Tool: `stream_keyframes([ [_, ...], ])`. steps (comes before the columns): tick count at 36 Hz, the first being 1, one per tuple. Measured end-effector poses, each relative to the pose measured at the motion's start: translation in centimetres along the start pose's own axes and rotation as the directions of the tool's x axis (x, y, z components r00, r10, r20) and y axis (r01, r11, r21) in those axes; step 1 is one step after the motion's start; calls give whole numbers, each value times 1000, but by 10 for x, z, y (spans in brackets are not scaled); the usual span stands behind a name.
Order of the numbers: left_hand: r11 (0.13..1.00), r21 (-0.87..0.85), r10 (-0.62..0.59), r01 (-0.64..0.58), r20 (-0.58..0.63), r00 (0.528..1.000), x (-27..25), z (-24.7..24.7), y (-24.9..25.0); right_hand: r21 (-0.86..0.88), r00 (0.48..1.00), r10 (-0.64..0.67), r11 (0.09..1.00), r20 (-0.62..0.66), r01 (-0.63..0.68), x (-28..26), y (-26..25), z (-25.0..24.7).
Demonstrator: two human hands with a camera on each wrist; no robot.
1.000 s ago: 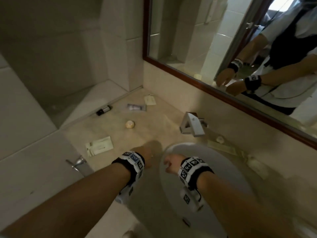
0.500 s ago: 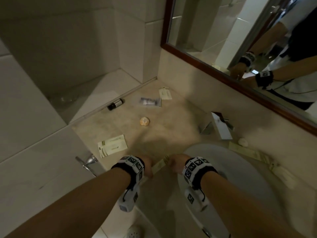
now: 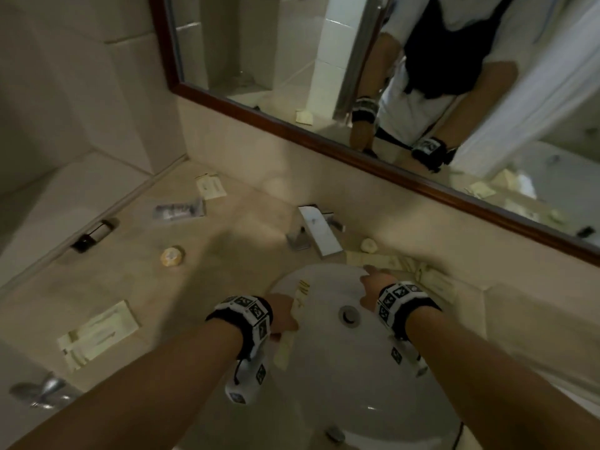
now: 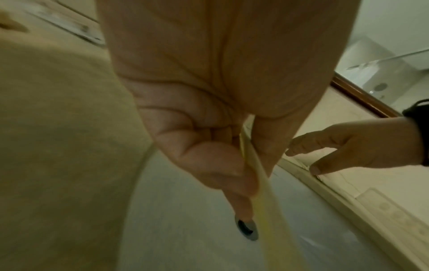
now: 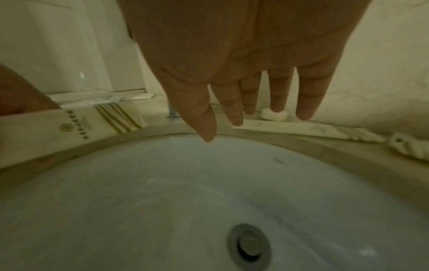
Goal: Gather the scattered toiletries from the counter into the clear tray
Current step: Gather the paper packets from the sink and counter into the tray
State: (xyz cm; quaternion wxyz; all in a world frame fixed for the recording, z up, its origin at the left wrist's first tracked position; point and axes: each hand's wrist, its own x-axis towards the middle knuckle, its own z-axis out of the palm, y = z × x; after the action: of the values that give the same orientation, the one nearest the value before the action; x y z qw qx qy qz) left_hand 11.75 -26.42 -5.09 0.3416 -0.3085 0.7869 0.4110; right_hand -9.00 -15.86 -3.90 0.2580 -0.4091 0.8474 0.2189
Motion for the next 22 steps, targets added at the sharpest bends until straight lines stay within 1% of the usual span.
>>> stream_keyframes([
  [2,998,57,6,-8,35,999,16,0,3,-16,1000,13,1000,15,-12,5,17,0],
  [5,999,44,-17,15,36,999,22,0,17,-17,999,29,999,20,-29,13,33,-2],
  [7,1000,26,-8,7,32,999,23,3,28,-7,999,38,999,13,-38,23,41,0],
  [10,1000,8,-8,8,0,1000,28,4,35,38,999,37,999,-13,-37,34,47,3],
  [13,998,64,-9,13,-50,999,31,0,37,30,998,30,999,-50,-28,41,43,3],
  [15,994,108,-19,30,-98,995,30,-3,37,69,997,31,997,-68,-27,43,42,2],
  [20,992,114,-36,46,-95,995,32,0,39,58,999,-25,998,-47,28,37,54,18],
  [22,991,118,-54,65,-90,994,32,5,43,81,997,-38,996,-71,44,36,56,26],
])
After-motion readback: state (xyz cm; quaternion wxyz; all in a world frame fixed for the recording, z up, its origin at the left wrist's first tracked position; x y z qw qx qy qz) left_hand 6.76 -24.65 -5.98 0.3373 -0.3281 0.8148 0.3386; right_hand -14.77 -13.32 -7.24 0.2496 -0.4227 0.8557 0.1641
